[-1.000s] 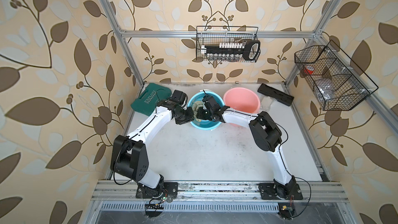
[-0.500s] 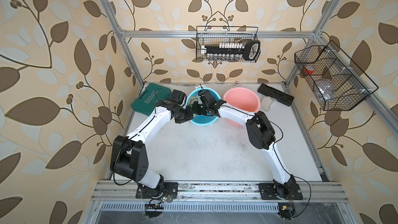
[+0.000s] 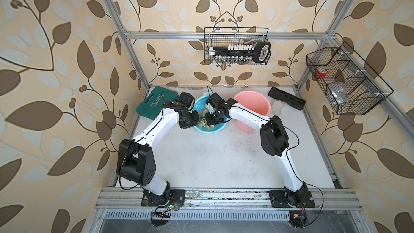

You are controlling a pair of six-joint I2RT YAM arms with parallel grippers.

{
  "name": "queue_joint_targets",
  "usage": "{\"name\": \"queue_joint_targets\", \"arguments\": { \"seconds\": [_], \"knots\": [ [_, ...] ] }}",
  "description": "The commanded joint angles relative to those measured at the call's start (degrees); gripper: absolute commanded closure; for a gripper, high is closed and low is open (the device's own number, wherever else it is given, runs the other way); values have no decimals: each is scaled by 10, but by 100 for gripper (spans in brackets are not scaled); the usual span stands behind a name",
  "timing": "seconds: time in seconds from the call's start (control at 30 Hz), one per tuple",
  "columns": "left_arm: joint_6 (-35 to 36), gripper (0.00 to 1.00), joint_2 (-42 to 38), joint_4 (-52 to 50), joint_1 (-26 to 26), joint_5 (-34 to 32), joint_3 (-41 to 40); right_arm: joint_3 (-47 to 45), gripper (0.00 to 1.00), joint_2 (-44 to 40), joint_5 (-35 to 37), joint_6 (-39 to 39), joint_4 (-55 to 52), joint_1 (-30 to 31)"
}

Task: Wipe the inside of the bucket with a cloth
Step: Wipe the dirt from the inside of the bucket.

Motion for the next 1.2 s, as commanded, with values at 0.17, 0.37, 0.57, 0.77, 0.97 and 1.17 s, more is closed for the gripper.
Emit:
{"name": "queue_joint_targets", "arguments": {
  "seconds": [0.17, 0.37, 0.57, 0.77, 0.97, 1.17],
  "knots": [
    [14, 100, 31, -72, -6, -59, 34, 24, 100, -25, 252, -84, -115, 20],
    [10, 100, 31, -73, -5, -67, 51, 60, 100, 2, 426, -92, -119, 38],
    [12, 100, 39, -75, -5, -48, 58, 94, 100, 51, 500, -128, -109, 60],
    [13, 100, 42, -66, -3, -50, 46, 131, 100, 88, 318, -113, -158, 66],
    [10, 100, 53, -60, -2, -42, 46, 68, 100, 43, 12, -64, -67, 65],
    [9, 100, 50, -62, 0, -42, 45, 19, 100, -14, -165, 73, 103, 44]
  ]
}}
